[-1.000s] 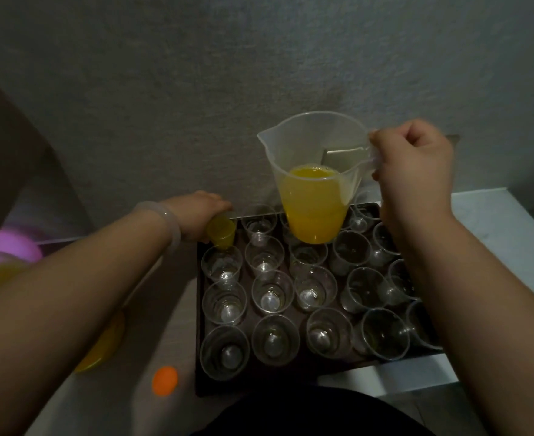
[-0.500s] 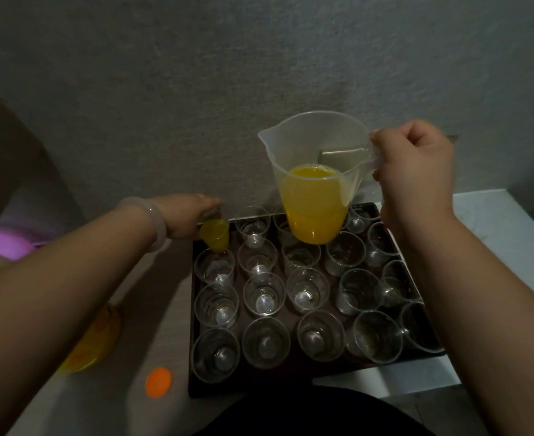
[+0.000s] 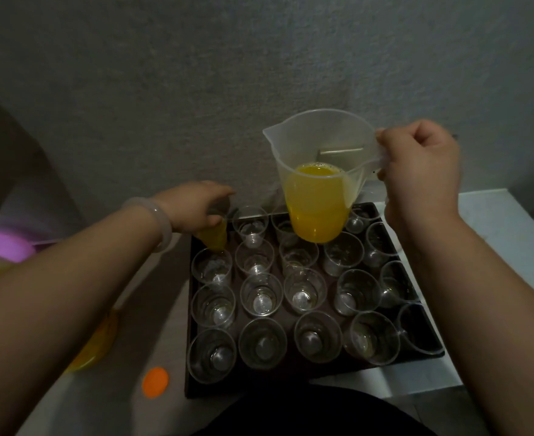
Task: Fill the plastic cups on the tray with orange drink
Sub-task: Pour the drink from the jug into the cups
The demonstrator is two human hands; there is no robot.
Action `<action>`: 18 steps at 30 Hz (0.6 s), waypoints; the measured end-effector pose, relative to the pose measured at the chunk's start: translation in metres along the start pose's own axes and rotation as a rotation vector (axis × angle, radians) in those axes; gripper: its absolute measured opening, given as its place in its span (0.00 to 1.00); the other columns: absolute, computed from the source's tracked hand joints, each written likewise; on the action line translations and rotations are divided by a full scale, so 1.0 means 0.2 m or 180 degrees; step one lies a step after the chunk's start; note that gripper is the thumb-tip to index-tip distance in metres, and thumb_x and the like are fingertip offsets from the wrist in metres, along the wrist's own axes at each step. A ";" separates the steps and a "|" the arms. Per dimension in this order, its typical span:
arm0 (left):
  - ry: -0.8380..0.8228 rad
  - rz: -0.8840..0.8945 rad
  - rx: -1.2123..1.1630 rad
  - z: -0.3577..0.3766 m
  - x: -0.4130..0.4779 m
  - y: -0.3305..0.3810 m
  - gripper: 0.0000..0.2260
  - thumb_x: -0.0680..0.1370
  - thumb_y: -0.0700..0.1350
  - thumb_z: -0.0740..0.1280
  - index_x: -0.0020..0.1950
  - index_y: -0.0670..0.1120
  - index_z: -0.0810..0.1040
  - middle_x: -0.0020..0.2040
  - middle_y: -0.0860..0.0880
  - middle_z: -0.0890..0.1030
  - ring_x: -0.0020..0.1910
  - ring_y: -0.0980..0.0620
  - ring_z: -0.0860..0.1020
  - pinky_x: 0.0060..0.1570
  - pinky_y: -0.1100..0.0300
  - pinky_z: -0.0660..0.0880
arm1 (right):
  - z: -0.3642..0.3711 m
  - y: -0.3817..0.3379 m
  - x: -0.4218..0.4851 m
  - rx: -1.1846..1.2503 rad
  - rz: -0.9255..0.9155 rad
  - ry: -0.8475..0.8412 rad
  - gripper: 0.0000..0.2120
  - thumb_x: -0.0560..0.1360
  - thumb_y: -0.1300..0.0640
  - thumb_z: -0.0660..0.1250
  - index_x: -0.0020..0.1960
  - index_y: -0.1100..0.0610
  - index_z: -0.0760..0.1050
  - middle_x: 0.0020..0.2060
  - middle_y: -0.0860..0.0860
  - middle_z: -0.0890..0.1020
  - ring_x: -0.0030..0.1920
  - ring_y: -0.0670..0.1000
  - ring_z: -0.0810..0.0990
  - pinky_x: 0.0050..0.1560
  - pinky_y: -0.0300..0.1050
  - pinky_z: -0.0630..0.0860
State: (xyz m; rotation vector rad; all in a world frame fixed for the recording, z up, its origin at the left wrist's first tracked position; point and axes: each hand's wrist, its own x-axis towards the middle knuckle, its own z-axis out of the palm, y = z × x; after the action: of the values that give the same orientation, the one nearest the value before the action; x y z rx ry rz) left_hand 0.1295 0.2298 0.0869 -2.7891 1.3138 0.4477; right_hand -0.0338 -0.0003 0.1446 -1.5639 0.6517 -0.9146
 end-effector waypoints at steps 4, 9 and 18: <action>-0.0137 0.0208 -0.0006 0.03 0.05 0.07 0.34 0.75 0.45 0.70 0.77 0.48 0.57 0.74 0.46 0.63 0.71 0.48 0.64 0.66 0.61 0.61 | 0.00 0.00 0.00 0.0010 0.0002 0.0021 0.12 0.65 0.53 0.67 0.28 0.50 0.65 0.30 0.54 0.70 0.33 0.51 0.68 0.35 0.49 0.68; -0.0345 0.0183 0.0042 0.08 0.11 0.11 0.37 0.74 0.45 0.71 0.78 0.48 0.54 0.76 0.46 0.59 0.73 0.48 0.61 0.69 0.60 0.59 | -0.01 0.00 -0.01 0.0028 -0.0025 0.0039 0.13 0.66 0.55 0.67 0.28 0.50 0.65 0.26 0.49 0.69 0.32 0.51 0.67 0.34 0.49 0.68; -0.0457 0.0234 0.0142 0.09 0.15 0.12 0.38 0.73 0.43 0.72 0.78 0.50 0.54 0.76 0.47 0.59 0.73 0.47 0.63 0.70 0.56 0.62 | -0.02 0.00 -0.01 0.0040 0.0025 0.0083 0.13 0.65 0.53 0.68 0.26 0.50 0.66 0.26 0.48 0.69 0.32 0.52 0.68 0.35 0.50 0.68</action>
State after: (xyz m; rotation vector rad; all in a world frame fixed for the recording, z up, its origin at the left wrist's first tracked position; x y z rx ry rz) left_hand 0.1249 0.1934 0.0635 -2.6245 1.3798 0.6015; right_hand -0.0386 -0.0002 0.1438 -1.5395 0.6688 -0.9329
